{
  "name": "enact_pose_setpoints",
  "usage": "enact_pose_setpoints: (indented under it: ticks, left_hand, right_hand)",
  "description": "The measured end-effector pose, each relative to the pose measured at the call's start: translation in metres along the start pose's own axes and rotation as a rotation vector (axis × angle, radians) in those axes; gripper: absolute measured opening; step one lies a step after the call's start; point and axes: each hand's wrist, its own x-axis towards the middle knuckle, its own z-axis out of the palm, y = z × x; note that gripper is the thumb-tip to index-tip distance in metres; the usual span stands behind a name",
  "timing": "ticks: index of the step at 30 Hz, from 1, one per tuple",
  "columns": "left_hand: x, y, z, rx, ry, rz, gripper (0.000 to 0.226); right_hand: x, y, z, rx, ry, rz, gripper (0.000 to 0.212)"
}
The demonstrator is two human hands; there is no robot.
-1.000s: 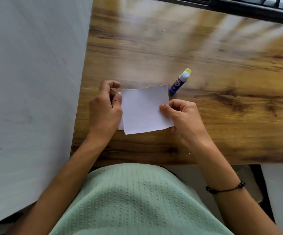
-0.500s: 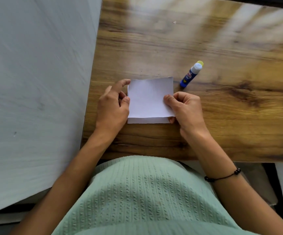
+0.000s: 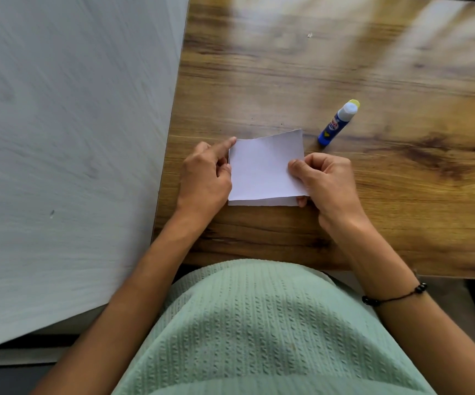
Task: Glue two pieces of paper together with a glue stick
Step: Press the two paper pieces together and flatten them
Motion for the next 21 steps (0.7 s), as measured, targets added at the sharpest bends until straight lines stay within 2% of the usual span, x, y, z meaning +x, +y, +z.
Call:
enact_pose_setpoints:
  ticks: [14, 21]
  left_hand:
    - [0.0020, 0.0034, -0.0001, 0.105, -0.038, -0.003, 0.047]
    - [0.0033, 0.0081, 0.0002, 0.294, -0.151, 0.015, 0.053]
  right_hand:
    - [0.0033, 0.0007, 0.0026, -0.066, 0.012, 0.004, 0.021]
    - [-0.0009, -0.0006, 0.0033, -0.295, 0.032, -0.102, 0.017]
